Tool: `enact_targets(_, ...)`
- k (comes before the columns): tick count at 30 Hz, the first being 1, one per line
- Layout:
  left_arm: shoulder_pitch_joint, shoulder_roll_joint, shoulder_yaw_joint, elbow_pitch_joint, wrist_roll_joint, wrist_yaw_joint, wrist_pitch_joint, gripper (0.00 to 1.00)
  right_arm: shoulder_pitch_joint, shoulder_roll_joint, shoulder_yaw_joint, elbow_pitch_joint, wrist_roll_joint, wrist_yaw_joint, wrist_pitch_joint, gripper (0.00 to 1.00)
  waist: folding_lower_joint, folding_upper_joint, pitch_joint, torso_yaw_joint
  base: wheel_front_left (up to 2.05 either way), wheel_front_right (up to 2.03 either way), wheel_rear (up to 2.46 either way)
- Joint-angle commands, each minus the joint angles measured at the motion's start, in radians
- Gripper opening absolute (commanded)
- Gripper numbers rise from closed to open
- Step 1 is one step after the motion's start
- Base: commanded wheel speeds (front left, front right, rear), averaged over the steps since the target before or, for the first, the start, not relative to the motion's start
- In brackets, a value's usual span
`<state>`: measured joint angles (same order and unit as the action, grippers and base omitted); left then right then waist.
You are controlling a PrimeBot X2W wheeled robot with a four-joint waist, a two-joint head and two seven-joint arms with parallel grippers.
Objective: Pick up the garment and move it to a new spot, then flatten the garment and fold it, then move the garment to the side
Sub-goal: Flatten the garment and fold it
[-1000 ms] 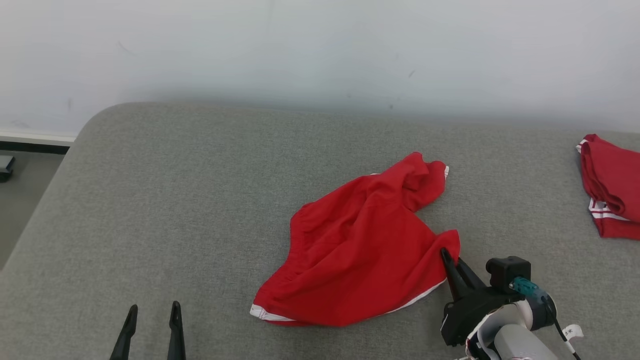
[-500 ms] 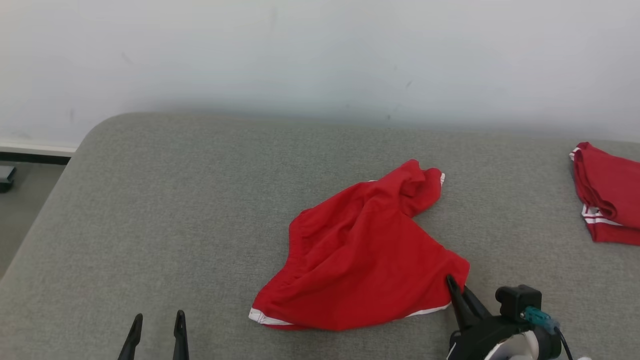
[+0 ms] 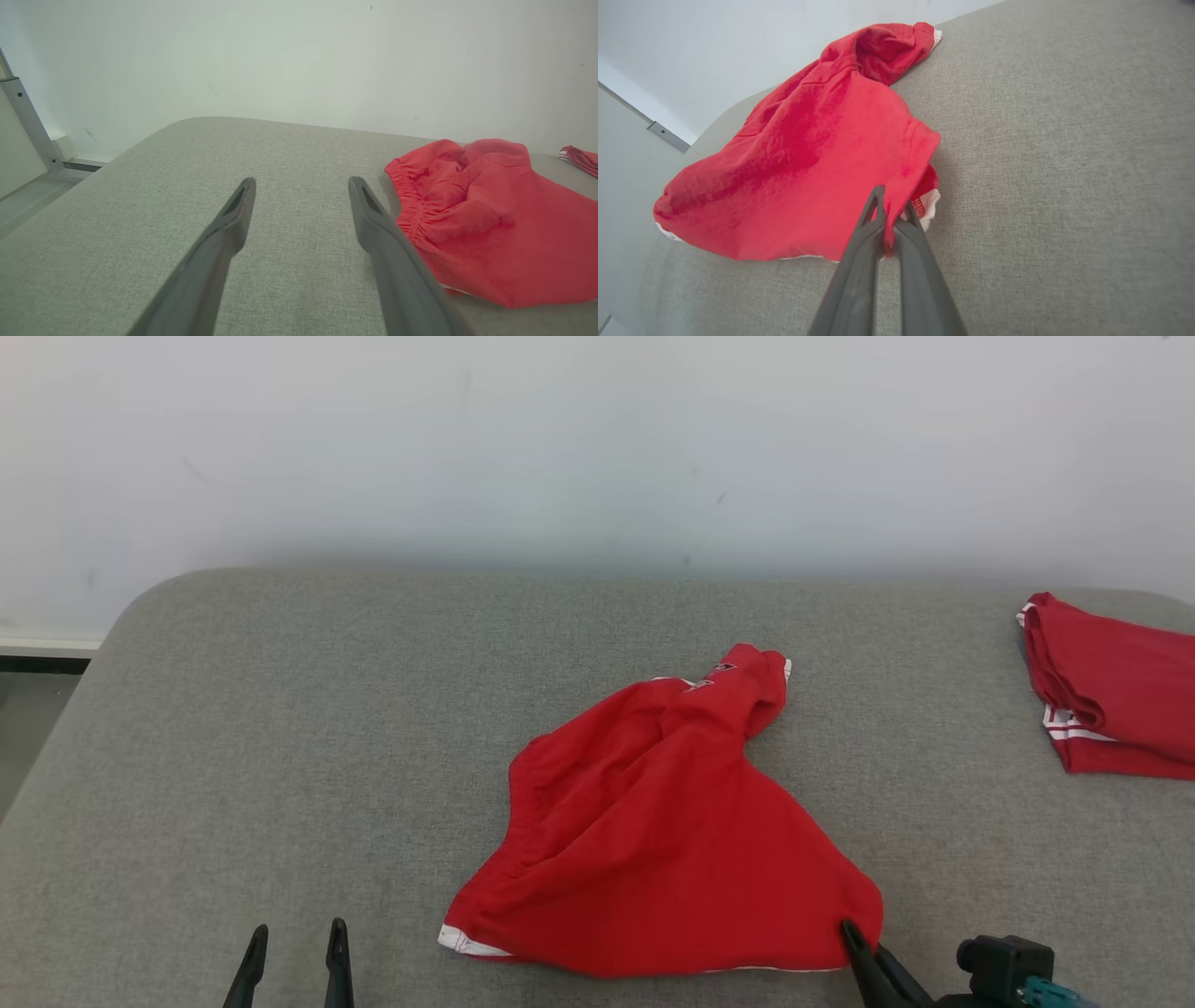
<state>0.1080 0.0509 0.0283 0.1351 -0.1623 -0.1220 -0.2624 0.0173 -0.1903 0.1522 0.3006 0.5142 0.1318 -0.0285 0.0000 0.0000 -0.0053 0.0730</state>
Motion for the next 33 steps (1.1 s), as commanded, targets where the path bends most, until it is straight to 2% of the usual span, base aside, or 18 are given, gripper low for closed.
enact_targets(1, 0.012, -0.001, 0.002, 0.000, 0.004, 0.003, -0.003, 1.00, 0.036, 0.015, -0.024, -0.052, -0.002, -0.003, 0.033, 0.00, 0.0000, 0.0000, -0.001, -0.003, 0.00, 0.00, 0.00)
enact_targets(6, 0.010, -0.001, 0.001, 0.002, 0.005, 0.001, -0.003, 1.00, 0.100, 0.043, -0.067, -0.140, -0.018, -0.003, 0.117, 0.00, 0.0000, 0.0000, -0.001, -0.003, 0.00, 0.00, 0.00)
enact_targets(7, 0.009, -0.001, 0.001, 0.002, 0.005, 0.001, -0.003, 1.00, 0.111, 0.047, -0.073, -0.145, -0.029, -0.003, 0.138, 0.07, 0.0000, 0.0000, 0.000, -0.002, 0.00, 0.00, 0.00)
enact_targets(8, 0.008, -0.001, 0.000, 0.002, 0.005, 0.001, -0.003, 1.00, 0.115, 0.047, -0.080, -0.156, -0.048, -0.003, 0.146, 0.35, 0.0000, 0.0000, 0.000, -0.001, 0.00, 0.00, 0.00)
enact_targets(9, 0.007, -0.001, 0.000, 0.002, 0.004, 0.000, -0.003, 1.00, 0.117, 0.049, -0.089, -0.165, -0.066, -0.003, 0.148, 0.94, 0.0000, 0.0000, 0.001, 0.001, 0.00, 0.00, 0.00)
enact_targets(10, 0.006, -0.001, 0.000, 0.002, 0.004, 0.000, -0.003, 1.00, 0.121, 0.051, -0.096, -0.169, -0.077, -0.003, 0.151, 1.00, 0.0000, 0.0000, 0.001, 0.002, 0.00, 0.00, 0.00)
enact_targets(16, 0.010, -0.001, 0.002, 0.001, 0.000, -0.001, -0.003, 1.00, 0.112, 0.053, -0.132, -0.198, -0.142, -0.003, 0.129, 1.00, 0.0000, 0.0000, 0.002, 0.007, 0.00, 0.00, 0.00)
enact_targets(22, 0.008, -0.001, 0.008, -0.008, 0.003, 0.005, -0.003, 1.00, 0.056, 0.021, -0.138, -0.200, -0.183, -0.003, 0.110, 1.00, 0.0000, 0.0000, 0.005, 0.008, 0.00, 0.00, 0.00)
enact_targets(28, -0.004, -0.001, 0.007, -0.013, 0.014, 0.004, -0.003, 1.00, -0.054, -0.018, -0.121, -0.109, -0.197, -0.003, 0.105, 1.00, 0.0000, 0.0000, 0.011, 0.016, 0.00, 0.00, 0.00)
enact_targets(33, -0.017, -0.001, 0.001, -0.013, 0.015, 0.002, -0.003, 1.00, -0.134, -0.046, -0.092, 0.037, -0.210, -0.003, 0.094, 1.00, 0.0000, 0.0000, 0.024, 0.041, 0.00, 0.00, 0.00)
